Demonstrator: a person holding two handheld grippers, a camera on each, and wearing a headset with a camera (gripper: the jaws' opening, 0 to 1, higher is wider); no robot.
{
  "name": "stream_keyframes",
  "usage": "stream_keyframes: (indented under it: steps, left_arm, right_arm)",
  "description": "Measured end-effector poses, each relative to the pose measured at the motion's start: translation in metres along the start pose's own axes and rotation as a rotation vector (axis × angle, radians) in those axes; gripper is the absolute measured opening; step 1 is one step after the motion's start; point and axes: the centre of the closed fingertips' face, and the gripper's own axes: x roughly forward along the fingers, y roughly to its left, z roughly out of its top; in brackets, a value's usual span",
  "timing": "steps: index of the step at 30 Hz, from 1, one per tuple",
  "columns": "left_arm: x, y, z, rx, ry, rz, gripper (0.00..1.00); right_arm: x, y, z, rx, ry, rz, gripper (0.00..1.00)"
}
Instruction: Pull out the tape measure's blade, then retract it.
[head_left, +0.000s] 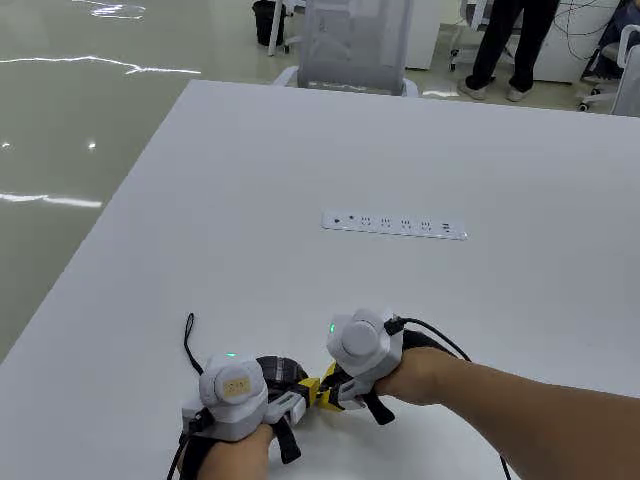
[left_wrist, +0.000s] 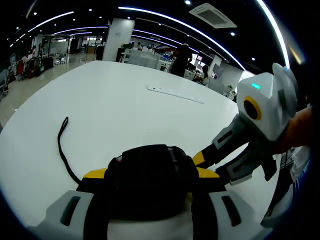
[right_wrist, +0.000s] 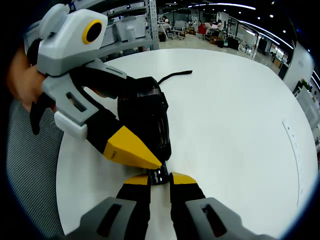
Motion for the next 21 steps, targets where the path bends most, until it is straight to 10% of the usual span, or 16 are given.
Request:
stream_keyframes:
  steps: [21]
  left_arm:
    - [-0.001, -0.0008, 0.0001, 0.0, -0.005, -0.003, 0.63]
  right_arm:
    - [-0.0002, 0.0024, 0.001, -0.086, -0.031, -0.006, 0.16]
